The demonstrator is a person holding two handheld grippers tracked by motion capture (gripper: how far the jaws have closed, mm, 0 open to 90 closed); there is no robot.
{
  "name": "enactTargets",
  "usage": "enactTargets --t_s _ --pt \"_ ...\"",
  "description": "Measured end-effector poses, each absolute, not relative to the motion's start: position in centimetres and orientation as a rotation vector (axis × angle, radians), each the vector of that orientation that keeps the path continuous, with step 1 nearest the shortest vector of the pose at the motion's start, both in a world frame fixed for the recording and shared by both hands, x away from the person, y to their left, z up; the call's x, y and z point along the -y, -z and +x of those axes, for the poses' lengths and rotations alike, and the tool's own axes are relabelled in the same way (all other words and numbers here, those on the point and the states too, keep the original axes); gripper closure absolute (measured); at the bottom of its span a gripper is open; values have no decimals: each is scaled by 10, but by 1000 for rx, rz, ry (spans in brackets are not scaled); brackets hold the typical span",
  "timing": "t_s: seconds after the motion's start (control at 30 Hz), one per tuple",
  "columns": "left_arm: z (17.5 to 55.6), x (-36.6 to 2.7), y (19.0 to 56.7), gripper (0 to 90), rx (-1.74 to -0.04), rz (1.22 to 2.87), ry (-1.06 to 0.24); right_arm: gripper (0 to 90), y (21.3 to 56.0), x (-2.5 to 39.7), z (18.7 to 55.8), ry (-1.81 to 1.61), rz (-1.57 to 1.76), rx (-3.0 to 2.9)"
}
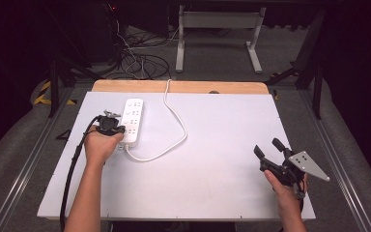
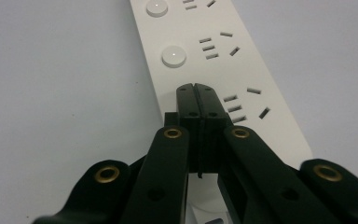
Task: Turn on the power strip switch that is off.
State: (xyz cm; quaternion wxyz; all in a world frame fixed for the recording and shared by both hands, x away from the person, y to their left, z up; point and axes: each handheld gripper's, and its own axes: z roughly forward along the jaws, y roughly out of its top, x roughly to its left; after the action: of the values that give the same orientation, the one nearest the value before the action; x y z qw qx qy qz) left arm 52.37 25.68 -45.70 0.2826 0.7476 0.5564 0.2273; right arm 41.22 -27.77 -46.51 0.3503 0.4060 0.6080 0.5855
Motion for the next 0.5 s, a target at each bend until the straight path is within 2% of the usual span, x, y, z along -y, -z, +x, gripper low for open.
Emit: enactTargets --t_s 0.1,0.27,0.5 --pt "523 -259 461 900 -1438 1996 -639 254 465 278 412 -1518 1052 -1569" --pt "523 -262 460 900 -1432 1987 -609 255 465 279 413 -1510 1058 -1569" --pt "520 -258 464 900 -1385 1928 -630 255 466 275 414 -1510 1053 -1581"
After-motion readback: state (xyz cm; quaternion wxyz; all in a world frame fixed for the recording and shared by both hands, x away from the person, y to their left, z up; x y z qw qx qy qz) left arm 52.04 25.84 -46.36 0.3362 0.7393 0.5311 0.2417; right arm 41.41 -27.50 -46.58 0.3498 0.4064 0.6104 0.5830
